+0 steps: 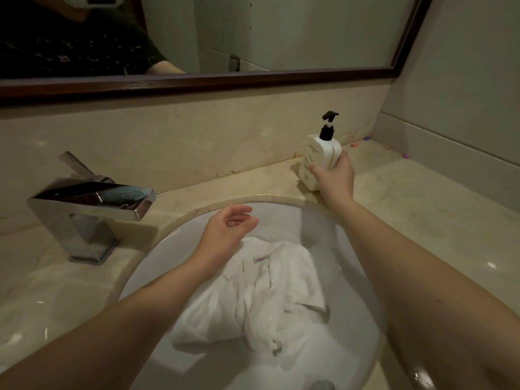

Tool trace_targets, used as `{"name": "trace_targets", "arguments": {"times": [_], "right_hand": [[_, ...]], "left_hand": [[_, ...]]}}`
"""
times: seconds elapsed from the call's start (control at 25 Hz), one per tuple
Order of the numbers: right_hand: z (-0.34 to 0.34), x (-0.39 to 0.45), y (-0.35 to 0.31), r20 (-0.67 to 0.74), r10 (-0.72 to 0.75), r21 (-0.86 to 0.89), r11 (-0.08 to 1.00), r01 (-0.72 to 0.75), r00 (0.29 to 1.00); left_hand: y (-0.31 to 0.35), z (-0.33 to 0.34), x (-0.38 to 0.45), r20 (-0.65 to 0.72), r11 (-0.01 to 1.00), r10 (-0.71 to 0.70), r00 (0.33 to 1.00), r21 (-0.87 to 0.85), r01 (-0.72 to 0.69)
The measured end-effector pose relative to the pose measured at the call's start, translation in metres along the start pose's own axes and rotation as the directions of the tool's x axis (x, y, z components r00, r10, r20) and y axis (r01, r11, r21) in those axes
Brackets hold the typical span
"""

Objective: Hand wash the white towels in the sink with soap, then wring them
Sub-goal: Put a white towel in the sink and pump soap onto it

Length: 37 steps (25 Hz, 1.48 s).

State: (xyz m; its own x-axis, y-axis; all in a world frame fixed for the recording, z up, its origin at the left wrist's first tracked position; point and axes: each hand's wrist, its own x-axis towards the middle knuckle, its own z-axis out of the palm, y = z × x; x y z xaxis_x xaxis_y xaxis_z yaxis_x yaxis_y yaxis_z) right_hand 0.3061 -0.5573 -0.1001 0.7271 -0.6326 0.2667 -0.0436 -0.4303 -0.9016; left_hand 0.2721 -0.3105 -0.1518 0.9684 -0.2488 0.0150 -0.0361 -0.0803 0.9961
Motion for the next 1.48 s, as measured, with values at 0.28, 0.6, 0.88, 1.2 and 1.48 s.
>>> {"name": "trace_targets", "arguments": {"times": [0.28, 0.6, 0.88, 1.2, 1.48], "right_hand": [[0.006, -0.093, -0.028, 0.12, 0.024, -0.018, 1.0, -0.022, 0.993], [-0.026, -0.147, -0.037, 0.338, 0.025, 0.265, 0.957, -0.121, 0.941], [-0.063, -0.132, -0.038, 0.46, -0.139, 0.186, 0.981, 0.059, 0.877], [-0.075, -0.142, -0.025, 0.628, -0.215, -0.188, 0.89, 0.415, 0.748], [-0.076, -0.137, -0.026, 0.719, -0.152, -0.271, 0.837, 0.475, 0.678]], "left_hand": [[0.02, 0.012, -0.018, 0.117, 0.988, 0.122, 0.986, 0.085, -0.132], [0.032, 0.019, -0.032, 0.195, 0.991, 0.09, 0.977, -0.117, -0.068], [0.044, 0.019, -0.044, 0.491, 0.995, -0.024, 0.871, -0.077, 0.07], [0.022, 0.037, -0.067, 0.526, 0.997, -0.049, 0.849, 0.078, 0.009], [0.015, 0.044, -0.08, 0.513, 0.998, -0.059, 0.856, -0.003, 0.07]]}}
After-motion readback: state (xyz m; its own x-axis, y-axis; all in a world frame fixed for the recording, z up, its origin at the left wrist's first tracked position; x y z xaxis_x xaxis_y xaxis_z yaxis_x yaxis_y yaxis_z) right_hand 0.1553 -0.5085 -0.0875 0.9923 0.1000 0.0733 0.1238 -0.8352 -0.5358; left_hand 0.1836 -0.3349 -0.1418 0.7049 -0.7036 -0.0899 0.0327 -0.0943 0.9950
